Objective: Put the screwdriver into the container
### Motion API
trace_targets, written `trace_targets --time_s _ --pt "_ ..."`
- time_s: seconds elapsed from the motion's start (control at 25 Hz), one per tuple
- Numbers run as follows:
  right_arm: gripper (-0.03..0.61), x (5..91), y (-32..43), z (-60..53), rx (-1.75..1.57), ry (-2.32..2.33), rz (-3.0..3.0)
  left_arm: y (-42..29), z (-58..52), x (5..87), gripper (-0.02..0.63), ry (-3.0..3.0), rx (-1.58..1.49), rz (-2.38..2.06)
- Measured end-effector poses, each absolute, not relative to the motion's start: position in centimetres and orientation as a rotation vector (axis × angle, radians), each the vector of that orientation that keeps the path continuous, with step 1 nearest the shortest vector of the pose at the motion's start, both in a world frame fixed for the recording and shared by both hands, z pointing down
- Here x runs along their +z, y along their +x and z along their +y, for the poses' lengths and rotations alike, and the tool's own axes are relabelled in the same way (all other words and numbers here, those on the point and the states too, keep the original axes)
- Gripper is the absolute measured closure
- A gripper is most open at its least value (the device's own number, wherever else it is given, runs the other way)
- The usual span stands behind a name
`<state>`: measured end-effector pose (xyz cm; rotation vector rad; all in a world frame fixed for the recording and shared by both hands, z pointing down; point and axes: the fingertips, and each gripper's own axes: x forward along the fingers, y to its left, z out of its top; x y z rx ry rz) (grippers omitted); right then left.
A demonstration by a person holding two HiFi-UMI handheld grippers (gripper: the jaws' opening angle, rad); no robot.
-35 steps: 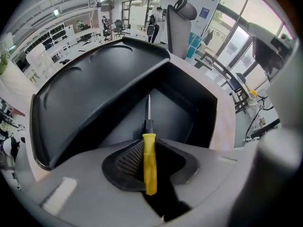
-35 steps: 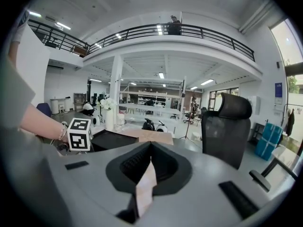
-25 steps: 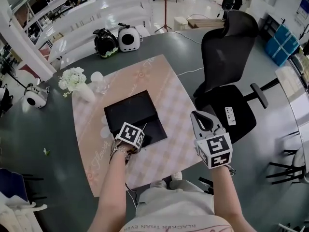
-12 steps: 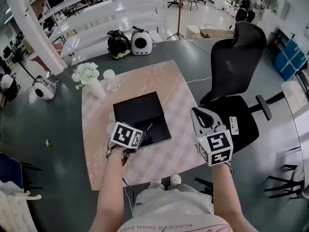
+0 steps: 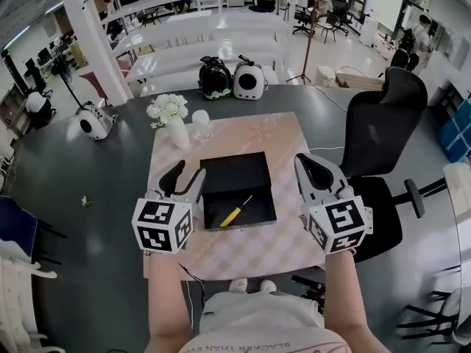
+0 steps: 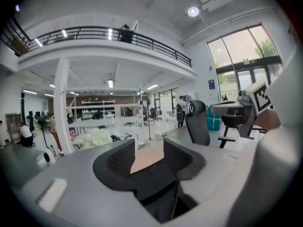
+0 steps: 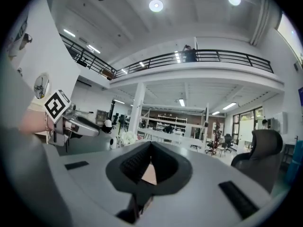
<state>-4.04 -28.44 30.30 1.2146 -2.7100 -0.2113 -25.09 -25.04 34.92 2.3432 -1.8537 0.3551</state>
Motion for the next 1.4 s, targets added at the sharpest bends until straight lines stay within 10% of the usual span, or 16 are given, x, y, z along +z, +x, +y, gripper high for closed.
trace_targets --time_s 0.28,1.4 --pt "0.573 24.7 -6.9 -26.8 -0.363 1.152 -2.844 -30.2 -20.5 26.0 0.604 2.272 -0.027 -2.35" --pt "0.574 18.3 -4.5 -25.8 -0.512 1.32 -2.882 -28.9 -18.8 18.9 0.604 2.351 -0.087 -2.523"
